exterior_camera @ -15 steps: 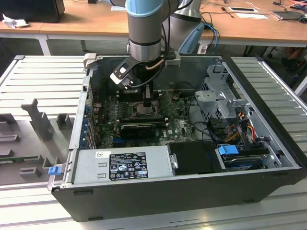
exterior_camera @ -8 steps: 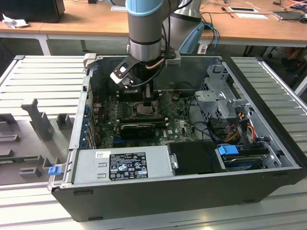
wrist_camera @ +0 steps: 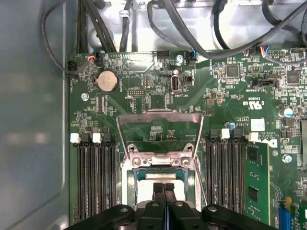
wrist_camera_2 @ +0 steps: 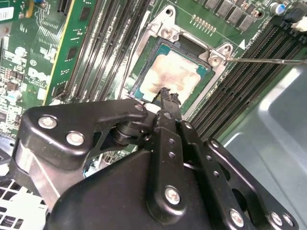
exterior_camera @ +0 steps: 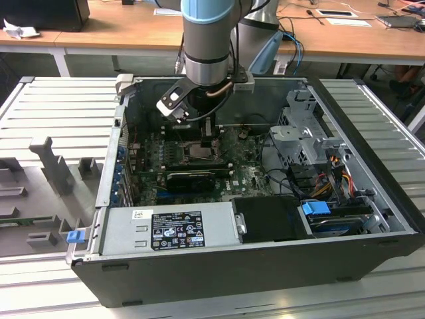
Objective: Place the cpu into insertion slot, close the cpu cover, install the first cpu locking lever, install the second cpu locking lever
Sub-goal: 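Close the cpu cover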
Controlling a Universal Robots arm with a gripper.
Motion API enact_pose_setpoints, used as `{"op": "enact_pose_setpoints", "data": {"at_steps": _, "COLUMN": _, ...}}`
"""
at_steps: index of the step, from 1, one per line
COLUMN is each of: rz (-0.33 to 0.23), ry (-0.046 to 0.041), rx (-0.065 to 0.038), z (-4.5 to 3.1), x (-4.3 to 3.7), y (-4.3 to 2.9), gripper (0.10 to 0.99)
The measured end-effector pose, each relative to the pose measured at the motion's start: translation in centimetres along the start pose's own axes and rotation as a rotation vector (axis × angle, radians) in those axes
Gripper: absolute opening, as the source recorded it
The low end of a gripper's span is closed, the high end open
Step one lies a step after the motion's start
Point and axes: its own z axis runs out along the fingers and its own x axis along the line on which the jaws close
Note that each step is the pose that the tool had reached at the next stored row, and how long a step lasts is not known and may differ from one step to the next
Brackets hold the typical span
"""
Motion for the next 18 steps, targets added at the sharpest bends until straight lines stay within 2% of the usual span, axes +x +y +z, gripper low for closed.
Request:
{"op": "enact_pose_setpoints", "data": {"at_steps": 1, "rz": 0.000, "ry": 0.0002, "rx": 0.000, "z": -0.03, "x": 0.00, "y": 0.00, "gripper": 0.106}}
{"op": "enact_pose_setpoints", "data": {"at_steps": 6, "rz": 0.000, "ry": 0.0003, "rx": 0.000, "z": -1.23, "x": 0.07, "y": 0.04, "gripper": 0.106}}
{"op": "enact_pose_setpoints", "data": {"at_steps": 18, "rz": 0.000, "ry": 0.0006, "rx": 0.000, "z": -2.31, "x": 0.12, "y": 0.21, "gripper": 0.106}}
